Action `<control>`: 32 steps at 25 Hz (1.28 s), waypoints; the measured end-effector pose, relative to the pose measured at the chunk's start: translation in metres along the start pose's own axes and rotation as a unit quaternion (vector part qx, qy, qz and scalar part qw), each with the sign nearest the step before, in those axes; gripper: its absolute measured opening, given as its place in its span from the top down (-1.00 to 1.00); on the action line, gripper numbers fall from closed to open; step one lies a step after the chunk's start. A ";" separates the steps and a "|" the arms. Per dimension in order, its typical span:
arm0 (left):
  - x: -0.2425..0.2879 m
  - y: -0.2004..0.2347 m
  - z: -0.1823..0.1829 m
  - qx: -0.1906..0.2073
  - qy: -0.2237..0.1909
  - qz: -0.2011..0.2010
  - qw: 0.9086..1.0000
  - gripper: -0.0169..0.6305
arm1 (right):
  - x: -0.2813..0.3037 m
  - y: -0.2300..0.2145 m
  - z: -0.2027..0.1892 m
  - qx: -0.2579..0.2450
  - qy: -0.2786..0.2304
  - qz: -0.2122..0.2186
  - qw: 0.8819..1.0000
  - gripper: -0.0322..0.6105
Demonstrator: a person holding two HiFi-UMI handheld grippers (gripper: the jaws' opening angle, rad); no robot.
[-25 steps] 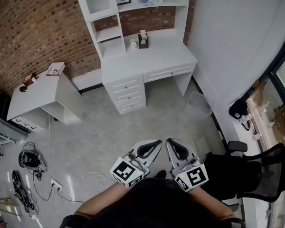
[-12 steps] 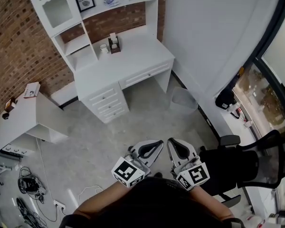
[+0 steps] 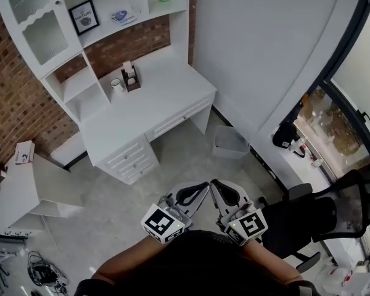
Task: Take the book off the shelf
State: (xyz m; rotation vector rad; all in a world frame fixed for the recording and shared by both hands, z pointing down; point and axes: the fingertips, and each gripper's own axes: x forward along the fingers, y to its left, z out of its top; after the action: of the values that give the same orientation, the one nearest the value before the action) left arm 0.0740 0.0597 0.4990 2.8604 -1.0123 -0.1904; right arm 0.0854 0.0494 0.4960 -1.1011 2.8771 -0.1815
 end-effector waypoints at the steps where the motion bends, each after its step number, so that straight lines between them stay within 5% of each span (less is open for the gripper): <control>1: -0.003 0.015 0.006 0.000 0.000 -0.001 1.000 0.92 | 0.017 0.001 0.005 0.001 -0.002 0.000 1.000 0.83; 10: -0.035 0.120 0.024 0.001 0.011 0.001 1.000 0.92 | 0.134 0.012 -0.004 0.003 0.023 0.007 1.000 0.83; 19: -0.031 0.217 0.028 0.006 0.011 0.067 0.998 0.92 | 0.226 -0.010 -0.019 -0.001 0.043 0.069 0.997 0.83; 32: 0.087 0.355 0.074 0.031 -0.021 0.179 0.983 0.92 | 0.349 -0.154 0.050 -0.023 0.016 0.158 0.987 0.83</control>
State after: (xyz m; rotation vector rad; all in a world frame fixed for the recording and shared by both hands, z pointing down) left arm -0.0902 -0.2738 0.4677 2.6746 -1.5402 -0.1898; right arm -0.0681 -0.3021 0.4627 -0.6368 3.0454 -0.1177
